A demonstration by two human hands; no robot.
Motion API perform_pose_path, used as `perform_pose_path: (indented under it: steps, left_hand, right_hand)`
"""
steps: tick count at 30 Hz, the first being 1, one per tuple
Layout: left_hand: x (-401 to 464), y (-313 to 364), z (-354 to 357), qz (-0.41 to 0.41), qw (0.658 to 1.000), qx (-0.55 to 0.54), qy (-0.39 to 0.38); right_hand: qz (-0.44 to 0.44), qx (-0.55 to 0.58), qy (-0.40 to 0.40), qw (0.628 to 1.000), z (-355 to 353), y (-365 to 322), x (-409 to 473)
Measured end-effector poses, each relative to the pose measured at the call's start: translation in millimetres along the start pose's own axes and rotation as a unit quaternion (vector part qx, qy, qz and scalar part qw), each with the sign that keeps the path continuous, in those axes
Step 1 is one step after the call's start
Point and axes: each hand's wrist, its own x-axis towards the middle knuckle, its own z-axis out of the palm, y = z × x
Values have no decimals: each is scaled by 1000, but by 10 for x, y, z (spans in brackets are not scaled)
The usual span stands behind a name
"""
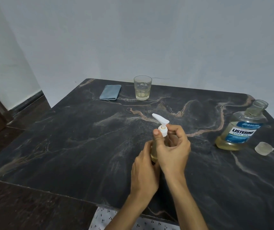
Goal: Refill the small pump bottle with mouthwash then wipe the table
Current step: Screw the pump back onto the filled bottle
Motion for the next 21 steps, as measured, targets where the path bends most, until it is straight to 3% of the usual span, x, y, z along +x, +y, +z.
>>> perform_pose_path:
  steps: [9, 12, 21]
  left_hand:
    - [33, -95, -18, 25, 998, -53, -24]
    - [26, -113, -20, 37, 998, -45, -29]
    - [-35, -114, -20, 58, 996, 18, -62]
  right_hand:
    - [-18, 14, -207, 978, -143, 166, 76]
    - [-58, -37, -215, 974, -120, 233, 25]
    - [-120, -43, -205, 970, -205, 243, 109]
